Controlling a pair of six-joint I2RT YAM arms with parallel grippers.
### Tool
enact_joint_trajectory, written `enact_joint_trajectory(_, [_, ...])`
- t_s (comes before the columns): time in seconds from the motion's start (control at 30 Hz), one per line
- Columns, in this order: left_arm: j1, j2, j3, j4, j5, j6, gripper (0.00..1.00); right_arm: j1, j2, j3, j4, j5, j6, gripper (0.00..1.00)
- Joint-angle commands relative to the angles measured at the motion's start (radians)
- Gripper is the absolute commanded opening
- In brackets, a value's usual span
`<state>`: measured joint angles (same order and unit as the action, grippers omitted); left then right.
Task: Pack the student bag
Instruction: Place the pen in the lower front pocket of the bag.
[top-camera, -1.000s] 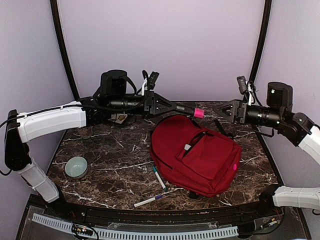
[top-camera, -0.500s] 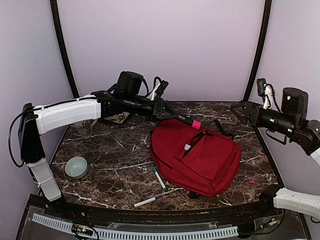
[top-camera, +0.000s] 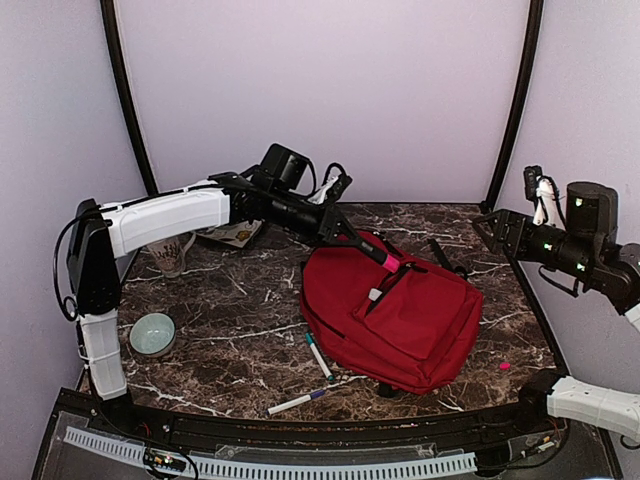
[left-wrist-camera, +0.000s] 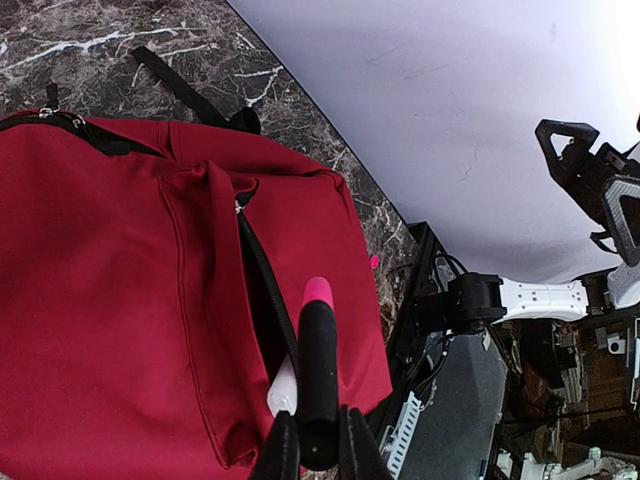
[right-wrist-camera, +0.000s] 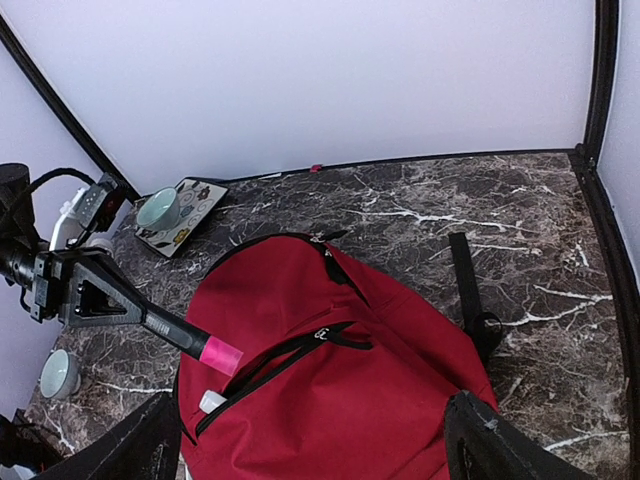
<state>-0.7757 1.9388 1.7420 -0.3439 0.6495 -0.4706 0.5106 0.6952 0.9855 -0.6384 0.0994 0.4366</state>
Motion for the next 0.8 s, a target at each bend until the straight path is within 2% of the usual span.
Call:
enact_joint_trajectory(0.0, [0.009,0.025,0.079,-0.104,0.001,0.07,0.0,-0.005,-0.006,0.015,0.004,0.04,0.014,0.92])
enact_joint_trajectory(0.6, [0.009,0.076,0.064,-0.18,-0.036,0.136,0.0,-0.005,0.007,0.032,-0.005,0.056,0.021,0.92])
enact_joint_trajectory(0.77, [0.007,0.08,0.038,-0.164,-0.002,0.134,0.0,-0.005,0.002,0.027,-0.009,0.055,0.039,0.92])
